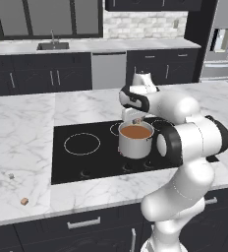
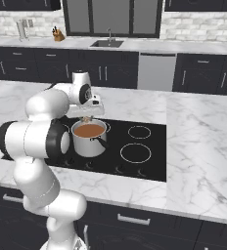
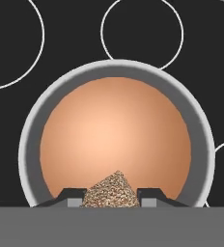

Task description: Pick up the sugar cube(s) and place them in the saucepan with hot chocolate.

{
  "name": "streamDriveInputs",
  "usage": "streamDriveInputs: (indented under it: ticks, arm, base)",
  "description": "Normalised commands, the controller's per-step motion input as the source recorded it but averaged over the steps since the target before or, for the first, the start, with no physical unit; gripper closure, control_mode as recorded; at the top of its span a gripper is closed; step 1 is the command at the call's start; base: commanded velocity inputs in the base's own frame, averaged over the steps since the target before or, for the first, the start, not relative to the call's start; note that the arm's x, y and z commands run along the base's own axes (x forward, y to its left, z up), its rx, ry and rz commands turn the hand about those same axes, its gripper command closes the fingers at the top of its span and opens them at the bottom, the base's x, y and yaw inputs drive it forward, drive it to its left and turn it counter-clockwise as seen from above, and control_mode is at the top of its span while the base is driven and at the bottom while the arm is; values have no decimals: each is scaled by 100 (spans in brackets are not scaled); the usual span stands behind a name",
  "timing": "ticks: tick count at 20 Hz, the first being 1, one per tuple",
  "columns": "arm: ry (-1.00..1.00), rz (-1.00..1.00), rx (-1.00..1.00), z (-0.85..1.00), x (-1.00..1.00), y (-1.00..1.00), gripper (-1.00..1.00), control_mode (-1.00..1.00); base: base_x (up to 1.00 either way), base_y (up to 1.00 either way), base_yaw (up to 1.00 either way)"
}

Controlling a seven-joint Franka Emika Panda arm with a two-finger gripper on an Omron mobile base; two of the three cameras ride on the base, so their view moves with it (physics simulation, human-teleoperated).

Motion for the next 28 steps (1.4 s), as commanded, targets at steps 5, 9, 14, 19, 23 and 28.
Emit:
streamDriveInputs:
  ticks: [5,9,14,19,23,28]
  arm:
    - [0,0,0,-12,12,0,100,-100]
    - [0,0,0,-33,0,0,100,-100]
    - [0,0,0,-31,0,0,100,-100]
    - [0,0,0,-26,0,1,100,-100]
    - [0,0,0,-14,0,1,100,-100]
    - [0,0,0,0,0,0,-100,-100]
  base:
    - [0,0,0]
    - [0,0,0]
    - [0,0,0]
    - [0,0,0]
    - [0,0,0]
    - [0,0,0]
